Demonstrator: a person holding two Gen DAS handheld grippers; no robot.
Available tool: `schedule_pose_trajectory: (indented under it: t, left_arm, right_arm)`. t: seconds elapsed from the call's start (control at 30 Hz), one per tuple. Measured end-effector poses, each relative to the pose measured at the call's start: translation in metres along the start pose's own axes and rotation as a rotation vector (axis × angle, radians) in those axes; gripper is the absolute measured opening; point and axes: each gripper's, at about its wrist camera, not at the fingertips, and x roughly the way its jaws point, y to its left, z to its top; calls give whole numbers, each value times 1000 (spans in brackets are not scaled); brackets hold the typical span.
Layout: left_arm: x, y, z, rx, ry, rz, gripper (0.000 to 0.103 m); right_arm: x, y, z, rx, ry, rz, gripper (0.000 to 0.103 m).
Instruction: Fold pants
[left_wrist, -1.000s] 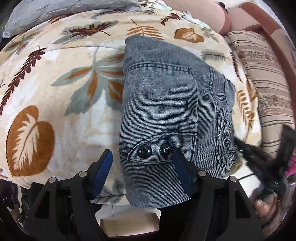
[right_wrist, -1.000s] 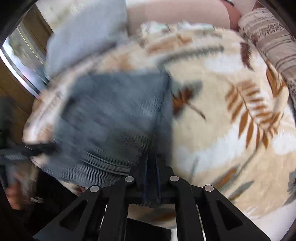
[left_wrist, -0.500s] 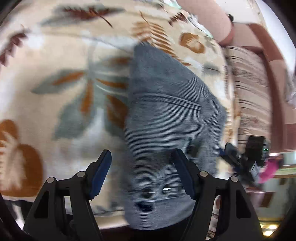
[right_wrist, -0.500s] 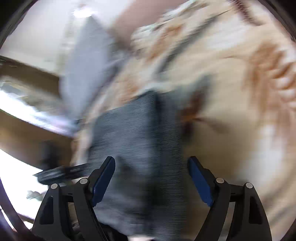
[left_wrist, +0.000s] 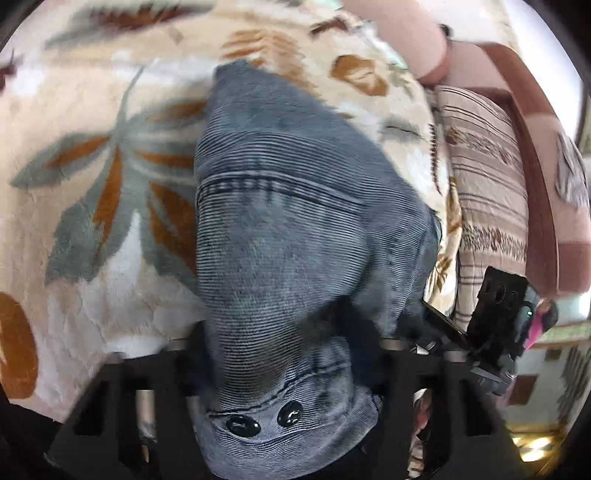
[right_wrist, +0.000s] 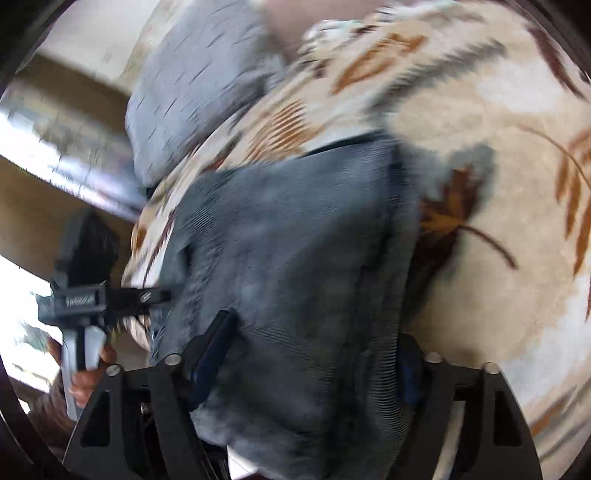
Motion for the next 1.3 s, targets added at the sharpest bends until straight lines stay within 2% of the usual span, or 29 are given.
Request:
schedule_pose_trajectory:
  t: [0.03, 0.07, 0.1, 0.17, 0.23, 0.33, 0.4, 0.57, 0.6, 0.63, 0.67, 0.7, 0.73, 0.77, 0.8, 0.87, 0.9, 0.93, 0.97, 1.03, 1.13, 1.2, 1.3]
  left_arm:
    - [-3, -3, -1, 22, -16, 11, 35]
    - [-2, -3, -1, 29, -19, 25, 33]
    - [-1, 0, 0, 19, -17, 30, 30]
    - [-5, 4, 1, -9, -17, 12, 27]
    - [-14, 2, 3, 14, -31, 13, 26]
    - [-40, 0, 12, 60, -109, 77, 26]
    - [-57, 8, 21, 47, -147, 78, 26]
    - [-99, 31, 58, 19, -254, 110, 28]
    - [-104, 39, 68, 4, -274, 128, 33]
    - [-104, 44, 75, -4, -287, 157, 47]
    - [-100, 52, 84, -6, -301, 235, 54]
    - [-93, 56, 93, -6, -311, 331, 60]
    - [-84, 65, 99, -11, -300, 438, 60]
    - [-78, 73, 101, -16, -271, 479, 60]
    - [-74, 80, 101, -21, -241, 479, 60]
    - [-74, 88, 93, -30, -249, 443, 60]
    - [-76, 88, 88, -26, -268, 454, 60]
    - [-77, 86, 82, -11, -293, 480, 60]
    - [-79, 85, 74, -1, -316, 506, 61]
    - [-79, 79, 60, 3, -365, 544, 69]
    - [-89, 73, 30, 13, -460, 590, 72]
    - [-90, 70, 13, 28, -492, 617, 72]
    - [-92, 67, -10, 41, -500, 631, 73]
  right_arm:
    - [2, 11, -4, -63, 17, -46, 65]
    - [6, 18, -6, -116, 34, -105, 64]
    - [10, 20, -5, -129, 49, -128, 64]
    - [5, 25, 2, -70, 48, -89, 62]
    - [-2, 43, 11, -83, 23, -31, 62]
    - [9, 62, 30, -99, 48, -17, 62]
    - [18, 72, 43, -102, 48, -4, 62]
    - [20, 116, 87, -155, -56, 41, 62]
    - [26, 122, 98, -153, -70, 37, 63]
    - [33, 124, 107, -148, -87, 18, 69]
    - [46, 125, 116, -162, -87, -29, 75]
    - [59, 124, 121, -180, -79, -91, 76]
    - [77, 121, 126, -198, -53, -197, 76]
    - [93, 116, 128, -210, -14, -296, 76]
    - [101, 109, 126, -208, 10, -345, 76]
    - [98, 106, 120, -209, -7, -335, 76]
    - [92, 109, 117, -218, -26, -336, 76]
    - [87, 111, 113, -223, -37, -349, 80]
    - [83, 116, 110, -226, -47, -368, 89]
    - [70, 125, 101, -207, -54, -406, 90]
    - [59, 136, 81, -183, -16, -407, 90]
    - [49, 144, 66, -209, -47, -402, 90]
    - [36, 164, 40, -299, -99, -504, 90]
